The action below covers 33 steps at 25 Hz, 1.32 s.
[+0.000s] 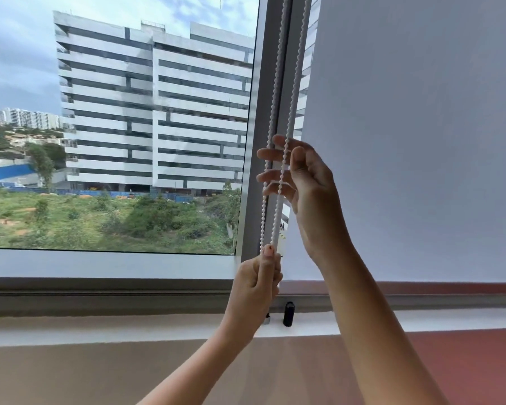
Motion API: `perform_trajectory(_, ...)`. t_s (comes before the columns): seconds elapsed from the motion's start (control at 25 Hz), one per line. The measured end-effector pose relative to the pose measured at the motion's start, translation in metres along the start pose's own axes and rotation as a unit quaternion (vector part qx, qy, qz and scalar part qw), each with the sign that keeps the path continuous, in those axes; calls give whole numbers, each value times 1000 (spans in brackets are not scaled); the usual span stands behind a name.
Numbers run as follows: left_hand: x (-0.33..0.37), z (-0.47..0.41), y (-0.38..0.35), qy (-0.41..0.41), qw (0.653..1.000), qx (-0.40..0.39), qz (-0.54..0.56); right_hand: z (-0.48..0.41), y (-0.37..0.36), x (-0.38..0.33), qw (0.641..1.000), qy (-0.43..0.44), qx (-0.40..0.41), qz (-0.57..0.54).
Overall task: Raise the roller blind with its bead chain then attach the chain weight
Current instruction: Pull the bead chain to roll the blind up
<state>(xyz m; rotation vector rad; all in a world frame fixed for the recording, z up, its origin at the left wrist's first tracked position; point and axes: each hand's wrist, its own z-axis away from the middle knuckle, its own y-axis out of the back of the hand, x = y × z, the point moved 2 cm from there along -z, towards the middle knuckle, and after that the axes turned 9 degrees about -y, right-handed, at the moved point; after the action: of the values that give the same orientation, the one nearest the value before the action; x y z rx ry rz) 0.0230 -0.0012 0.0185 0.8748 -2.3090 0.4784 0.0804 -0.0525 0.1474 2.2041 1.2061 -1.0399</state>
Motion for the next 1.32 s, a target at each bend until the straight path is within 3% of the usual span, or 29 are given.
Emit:
perform_trajectory(0.08, -1, -4, 1, -1, 1000, 3, -23, -5, -4, -9, 999, -1, -20, -37)
perform_trajectory(0.2, -3, -7, 0, -2, 1000, -11, -28, -11, -5, -7, 999, 1, 19, -39)
perform_trajectory(0.56, -7, -20, 0, 86, 991, -14, 99, -3, -2, -1, 987, 106, 114, -46)
perform_trajectory(0.84, 28, -55, 1, 3, 993, -34, 116, 23, -12, 17, 980, 123, 155, -4)
perform_trajectory(1.0, 53, -73, -3, -33, 989, -54, 137, 47, -11, 45, 983, 92, 156, -16)
perform_trajectory(1.32, 102, -87, -22, 9, 982, -108, 157, 60, 3, 36, 914, 222, 268, 208)
